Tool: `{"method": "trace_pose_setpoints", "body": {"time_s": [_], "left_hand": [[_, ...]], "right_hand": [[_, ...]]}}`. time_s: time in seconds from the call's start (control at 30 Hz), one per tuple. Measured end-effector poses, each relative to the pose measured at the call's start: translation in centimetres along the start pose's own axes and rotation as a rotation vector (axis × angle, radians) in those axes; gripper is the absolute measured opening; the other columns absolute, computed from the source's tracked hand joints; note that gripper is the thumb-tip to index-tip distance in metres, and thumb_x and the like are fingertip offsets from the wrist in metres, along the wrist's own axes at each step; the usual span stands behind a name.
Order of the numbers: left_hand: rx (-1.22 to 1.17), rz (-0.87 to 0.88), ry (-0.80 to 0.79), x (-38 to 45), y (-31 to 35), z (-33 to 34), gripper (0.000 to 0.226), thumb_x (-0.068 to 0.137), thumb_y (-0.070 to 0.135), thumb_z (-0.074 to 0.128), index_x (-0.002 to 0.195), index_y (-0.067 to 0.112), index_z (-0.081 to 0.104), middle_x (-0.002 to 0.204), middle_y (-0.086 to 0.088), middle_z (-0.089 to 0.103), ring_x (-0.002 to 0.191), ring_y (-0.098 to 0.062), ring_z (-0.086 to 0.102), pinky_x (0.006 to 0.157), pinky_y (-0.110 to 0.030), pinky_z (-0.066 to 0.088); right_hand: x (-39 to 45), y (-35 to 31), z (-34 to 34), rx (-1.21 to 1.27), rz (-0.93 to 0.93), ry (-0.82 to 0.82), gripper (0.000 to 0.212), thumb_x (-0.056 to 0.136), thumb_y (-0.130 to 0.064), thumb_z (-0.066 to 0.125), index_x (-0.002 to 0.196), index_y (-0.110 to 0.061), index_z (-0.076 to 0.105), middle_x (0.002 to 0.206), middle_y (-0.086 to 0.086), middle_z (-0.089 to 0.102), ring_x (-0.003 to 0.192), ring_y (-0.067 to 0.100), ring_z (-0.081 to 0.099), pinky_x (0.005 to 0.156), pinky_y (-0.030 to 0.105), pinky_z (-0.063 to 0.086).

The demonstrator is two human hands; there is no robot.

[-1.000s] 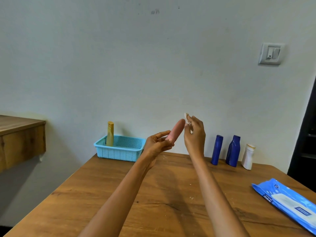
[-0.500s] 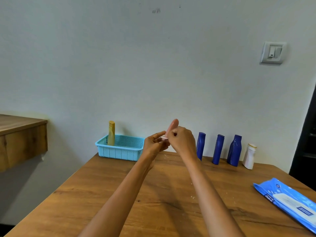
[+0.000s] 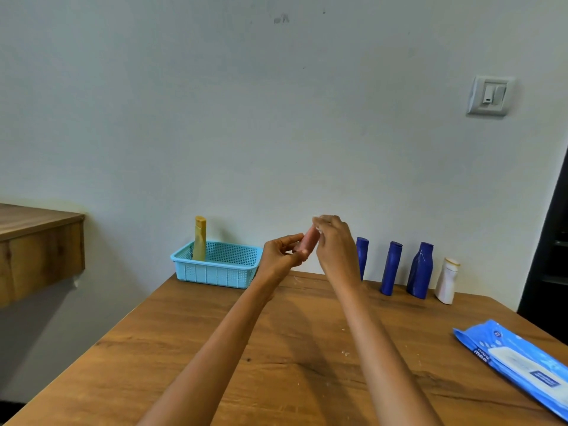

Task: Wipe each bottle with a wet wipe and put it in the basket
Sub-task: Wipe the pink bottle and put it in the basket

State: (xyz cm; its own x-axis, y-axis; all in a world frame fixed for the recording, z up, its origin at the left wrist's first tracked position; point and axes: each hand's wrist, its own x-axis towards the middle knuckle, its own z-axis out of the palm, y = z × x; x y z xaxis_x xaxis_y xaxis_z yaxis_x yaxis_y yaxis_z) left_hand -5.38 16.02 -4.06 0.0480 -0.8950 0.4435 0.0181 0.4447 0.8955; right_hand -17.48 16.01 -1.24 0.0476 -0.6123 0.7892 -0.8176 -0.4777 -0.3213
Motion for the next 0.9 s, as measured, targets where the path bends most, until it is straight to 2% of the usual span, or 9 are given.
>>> {"method": "trace_pose_setpoints", "body": {"time_s": [0.13,0.23,0.33,0.37,0.43,0.53,0.67,0.77,0.9], "left_hand": [[-0.014,-0.022,0.058,-0.3,-0.3,0.3,0.027,0.083,0.000,0.063,0.106,0.013,0.068,0.085,-0.001,0.070,0.069,-0.003,0.066,0.063,-0.015,0.052],[-0.080,-0.089,0.083,-0.5,-0.7,0.0,0.025,0.083,-0.007,0.056,0.088,0.014,0.067,0.078,-0.003,0.070,0.071,-0.008,0.066,0.061,-0.016,0.053],[-0.214,-0.208,0.090,-0.1,-0.8,-0.4,0.024,0.083,-0.006,0.059,0.106,0.002,0.064,0.082,-0.011,0.070,0.073,-0.016,0.067,0.067,-0.022,0.057],[-0.264,-0.239,0.081,0.1,-0.8,-0.5,0.027,0.084,-0.005,0.059,0.111,-0.001,0.061,0.084,-0.014,0.070,0.074,-0.019,0.068,0.069,-0.024,0.058],[-0.378,-0.290,0.057,0.3,-0.5,-0.6,0.023,0.087,-0.005,0.055,0.110,-0.003,0.059,0.083,-0.016,0.068,0.072,-0.022,0.068,0.069,-0.026,0.058],[-0.507,-0.319,0.016,0.3,-0.2,-0.5,0.017,0.090,-0.001,0.053,0.104,-0.004,0.062,0.082,-0.016,0.065,0.065,-0.019,0.069,0.065,-0.027,0.059],[-0.547,-0.325,-0.007,0.4,0.0,-0.3,0.020,0.090,0.002,0.056,0.106,-0.006,0.063,0.081,-0.014,0.065,0.062,-0.016,0.068,0.060,-0.026,0.057],[-0.508,-0.342,-0.079,0.2,0.3,-0.4,0.026,0.090,-0.002,0.053,0.115,-0.008,0.057,0.077,-0.015,0.069,0.066,-0.021,0.070,0.065,-0.028,0.059],[-0.482,-0.367,-0.163,-0.3,0.5,0.2,0.024,0.091,-0.006,0.048,0.114,-0.005,0.054,0.092,-0.024,0.066,0.073,-0.026,0.071,0.074,-0.030,0.059]], "right_hand": [[-0.9,-2.0,1.0,-0.124,-0.048,-0.020,0.027,0.096,-0.018,0.046,0.112,-0.008,0.065,0.120,0.005,0.057,0.107,0.015,0.054,0.086,0.022,0.047],[-1.2,-2.8,1.7,-0.119,0.018,-0.084,0.023,0.096,-0.020,0.046,0.096,-0.008,0.066,0.101,0.005,0.066,0.085,0.012,0.063,0.072,0.018,0.050],[-0.9,-2.2,1.2,0.001,0.087,-0.073,0.025,0.093,-0.017,0.048,0.078,-0.009,0.066,0.085,0.005,0.069,0.068,0.008,0.057,0.054,0.009,0.036],[-0.8,-1.7,1.0,0.063,0.095,-0.016,0.025,0.093,-0.016,0.048,0.081,-0.010,0.069,0.089,0.005,0.069,0.071,0.008,0.057,0.055,0.008,0.036],[-0.6,-0.7,0.8,0.178,0.072,0.067,0.025,0.093,-0.011,0.048,0.102,-0.013,0.071,0.110,0.003,0.066,0.096,0.012,0.059,0.074,0.013,0.046],[-0.6,-0.1,1.2,0.226,-0.015,0.002,0.034,0.095,-0.010,0.046,0.125,-0.017,0.060,0.131,-0.001,0.056,0.121,0.015,0.048,0.092,0.019,0.041],[-0.8,0.1,1.7,0.096,-0.102,-0.073,0.039,0.099,-0.019,0.042,0.138,-0.020,0.047,0.143,-0.004,0.045,0.127,0.014,0.040,0.095,0.021,0.041],[-0.5,0.9,1.3,0.092,-0.047,-0.030,0.041,0.099,-0.012,0.040,0.139,-0.018,0.045,0.146,-0.003,0.041,0.129,0.015,0.037,0.097,0.022,0.040],[-0.4,2.1,0.7,0.206,0.078,0.043,0.041,0.098,-0.007,0.041,0.137,-0.018,0.048,0.146,0.002,0.042,0.134,0.017,0.035,0.102,0.026,0.038]]}}
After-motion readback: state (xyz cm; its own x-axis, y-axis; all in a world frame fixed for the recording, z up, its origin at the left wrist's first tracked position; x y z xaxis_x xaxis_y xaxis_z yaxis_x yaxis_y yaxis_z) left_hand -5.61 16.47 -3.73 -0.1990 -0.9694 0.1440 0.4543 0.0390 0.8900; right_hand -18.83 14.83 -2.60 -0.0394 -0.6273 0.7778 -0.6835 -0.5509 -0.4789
